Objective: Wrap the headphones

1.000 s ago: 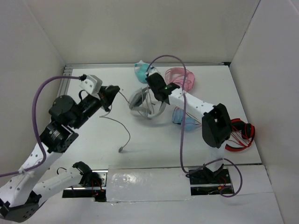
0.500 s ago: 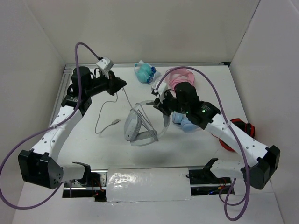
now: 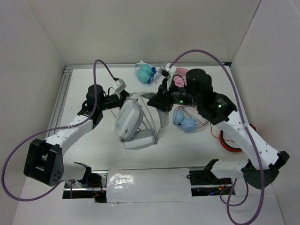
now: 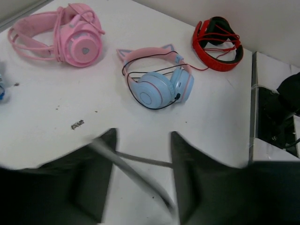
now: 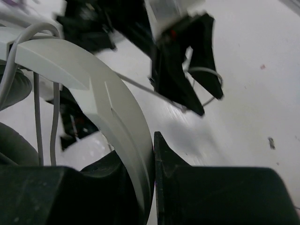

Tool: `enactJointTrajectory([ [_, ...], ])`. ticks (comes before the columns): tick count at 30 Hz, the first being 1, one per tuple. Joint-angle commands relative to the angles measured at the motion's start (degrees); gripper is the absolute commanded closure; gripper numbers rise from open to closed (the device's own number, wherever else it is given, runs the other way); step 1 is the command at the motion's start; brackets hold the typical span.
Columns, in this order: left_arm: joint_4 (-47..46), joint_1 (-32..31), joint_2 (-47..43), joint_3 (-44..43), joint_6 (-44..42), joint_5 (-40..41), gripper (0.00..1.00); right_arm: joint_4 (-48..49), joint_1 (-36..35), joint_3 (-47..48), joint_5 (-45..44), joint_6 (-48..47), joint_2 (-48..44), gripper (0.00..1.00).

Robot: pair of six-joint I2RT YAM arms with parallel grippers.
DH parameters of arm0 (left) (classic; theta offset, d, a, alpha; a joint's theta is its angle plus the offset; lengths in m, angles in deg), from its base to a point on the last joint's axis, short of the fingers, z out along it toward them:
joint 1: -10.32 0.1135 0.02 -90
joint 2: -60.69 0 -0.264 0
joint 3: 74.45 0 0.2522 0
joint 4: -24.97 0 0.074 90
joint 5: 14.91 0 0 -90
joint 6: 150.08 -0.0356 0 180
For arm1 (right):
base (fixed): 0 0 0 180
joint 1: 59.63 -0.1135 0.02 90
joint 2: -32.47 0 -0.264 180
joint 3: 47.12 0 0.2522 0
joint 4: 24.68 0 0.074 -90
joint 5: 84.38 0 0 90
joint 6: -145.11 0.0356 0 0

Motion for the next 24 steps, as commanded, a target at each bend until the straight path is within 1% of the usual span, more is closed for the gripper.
enactJointTrajectory([
  [1, -8.9, -1.9, -0.1, 1.5, -1.4, -2.0, 0.33, 1.7, -1.0, 9.8, 7.3, 11.7, -0.3, 1.00],
  [3, -9.5, -3.1, -0.5, 2.5, -3.0, -3.9, 0.10, -0.7, -1.1, 11.8, 4.0, 11.9, 0.4, 1.00],
  [6, -11.5, -5.4, -0.6, 4.4, -5.0, -4.5, 0.09, -2.3, -1.2, 15.0, 3.2, 12.9, 1.5, 1.00],
  [8, -13.6, -6.8, 0.4, 5.7, -5.2, -5.5, 0.08, -2.4, -1.3, 16.0, 4.9, 12.9, 1.9, 1.00],
  [9, -16.5, -7.1, 0.8, 6.1, -4.4, -5.9, 0.07, -2.8, -1.4, 16.7, 5.0, 13.7, 2.3, 1.00],
  [10, -17.8, -7.4, 1.4, 6.3, -4.0, -8.3, 0.06, -3.1, -1.5, 18.5, 5.0, 14.3, 3.1, 1.00],
  [12, -19.6, -8.6, 3.2, 6.1, -3.3, -10.4, 0.01, -4.5, -1.5, 21.1, 5.1, 15.5, 3.8, 1.00],
  [13, -19.6, -9.5, 4.1, 5.4, -3.5, -12.5, 0.01, -4.8, -1.6, 21.8, 4.4, 15.6, 4.2, 1.00],
  [16, -18.4, -10.6, 4.8, 5.5, -3.6, -13.2, 0.01, -6.1, -1.5, 24.0, 2.4, 15.8, 4.6, 1.00],
  [18, -19.1, -11.0, 4.4, 7.2, -2.3, -10.8, 0.01, -6.8, -1.6, 24.3, 0.9, 15.6, 4.4, 1.00],
  [19, -19.0, -10.6, 3.7, 7.7, -2.2, -8.3, 0.01, -7.2, -1.7, 24.2, 0.0, 15.3, 4.1, 1.00],
  [20, -17.6, -10.4, 2.7, 8.3, -0.5, -1.3, 0.01, -7.0, -1.6, 23.0, -0.4, 15.0, 3.5, 1.00],
  [21, -17.6, -10.4, 2.6, 8.3, -0.5, -1.3, 0.01, -7.0, -1.6, 23.0, -0.4, 15.1, 3.5, 1.00],
  [22, -15.5, -10.4, 2.0, 8.2, 0.0, 2.9, 0.01, -7.1, -1.5, 22.5, -0.6, 14.8, 3.2, 1.00],
  [23, -14.6, -10.2, 1.9, 7.9, 1.4, 11.6, 0.01, -6.8, -1.5, 21.4, -0.7, 14.4, 2.5, 1.00],
  [24, -13.5, -9.6, 1.9, 6.8, 1.2, 13.5, 0.01, -6.4, -1.7, 20.8, -1.1, 14.6, 1.9, 1.00],
])
